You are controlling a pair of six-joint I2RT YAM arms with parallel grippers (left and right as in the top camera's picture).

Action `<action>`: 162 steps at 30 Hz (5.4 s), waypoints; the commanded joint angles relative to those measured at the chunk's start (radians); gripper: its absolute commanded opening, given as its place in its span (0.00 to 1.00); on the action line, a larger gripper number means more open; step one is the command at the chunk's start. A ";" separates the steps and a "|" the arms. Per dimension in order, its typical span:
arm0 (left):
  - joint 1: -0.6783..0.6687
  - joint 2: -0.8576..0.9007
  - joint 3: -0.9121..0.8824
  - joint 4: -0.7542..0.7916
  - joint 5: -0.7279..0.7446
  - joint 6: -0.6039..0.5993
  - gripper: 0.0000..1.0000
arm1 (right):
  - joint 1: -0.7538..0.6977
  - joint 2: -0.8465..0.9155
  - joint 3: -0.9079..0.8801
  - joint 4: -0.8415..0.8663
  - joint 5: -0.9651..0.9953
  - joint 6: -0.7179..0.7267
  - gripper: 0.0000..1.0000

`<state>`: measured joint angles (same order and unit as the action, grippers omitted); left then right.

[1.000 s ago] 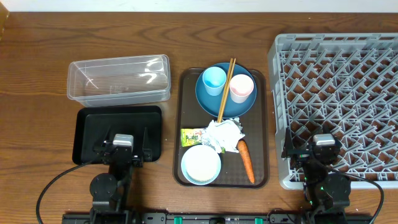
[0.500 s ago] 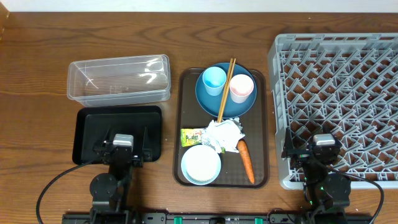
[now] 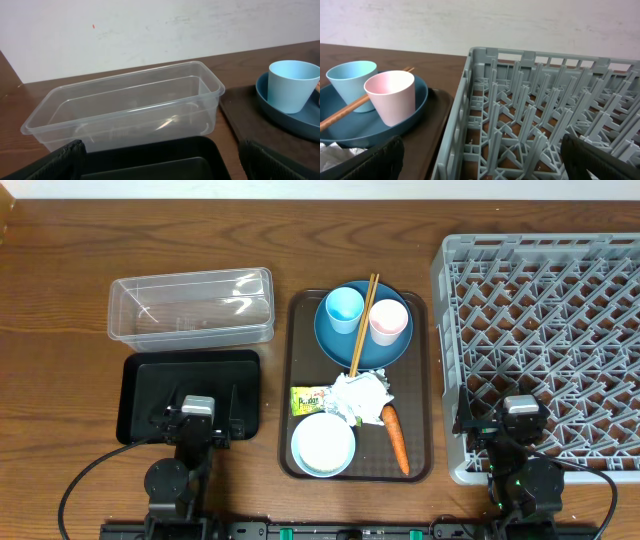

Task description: Sort waste into correct bins and load items into the dishwasher rack

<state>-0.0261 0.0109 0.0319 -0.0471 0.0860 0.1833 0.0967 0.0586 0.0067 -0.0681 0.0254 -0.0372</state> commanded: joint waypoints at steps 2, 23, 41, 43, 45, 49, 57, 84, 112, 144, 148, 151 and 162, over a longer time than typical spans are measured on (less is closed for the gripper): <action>0.006 -0.007 -0.028 -0.016 0.000 -0.004 1.00 | 0.008 0.003 -0.001 -0.004 0.000 -0.005 0.99; 0.006 -0.007 -0.028 -0.016 0.000 -0.005 1.00 | 0.008 0.003 -0.001 -0.004 0.000 -0.005 0.99; 0.006 -0.007 -0.028 -0.016 0.000 -0.005 1.00 | 0.008 0.003 -0.001 -0.004 0.000 -0.005 0.99; 0.006 -0.007 -0.028 -0.016 0.000 -0.005 1.00 | 0.008 0.003 -0.001 -0.004 0.000 -0.005 0.99; 0.006 -0.007 -0.028 -0.016 0.000 -0.005 1.00 | 0.008 0.003 -0.001 -0.004 0.000 -0.005 0.99; 0.006 -0.007 -0.028 -0.016 0.000 -0.005 1.00 | 0.008 0.003 -0.001 -0.004 0.000 -0.005 0.99; 0.006 -0.007 -0.028 -0.016 0.000 -0.005 1.00 | 0.008 0.003 -0.001 -0.004 0.000 -0.005 0.99; 0.006 -0.007 -0.028 -0.016 0.000 -0.005 1.00 | 0.008 0.003 -0.001 -0.004 0.000 -0.005 0.99; 0.006 0.041 0.229 0.332 0.712 -0.457 1.00 | 0.008 0.003 -0.001 -0.004 0.000 -0.005 0.99; 0.002 0.962 1.070 -0.874 0.868 -0.326 1.00 | 0.008 0.003 -0.001 -0.004 0.000 -0.005 0.99; -0.015 1.028 1.070 -0.934 0.808 -0.326 0.99 | 0.008 0.003 -0.001 -0.004 0.000 -0.005 0.99; -0.065 1.062 1.070 -0.961 0.756 -0.327 0.85 | 0.008 0.003 -0.001 -0.004 0.000 -0.005 0.99; -0.508 1.077 1.070 -0.805 0.105 -0.624 0.70 | 0.008 0.003 -0.001 -0.004 0.000 -0.005 0.99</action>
<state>-0.4423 1.0836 1.0935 -0.8764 0.4549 -0.3317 0.0967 0.0601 0.0067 -0.0685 0.0254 -0.0372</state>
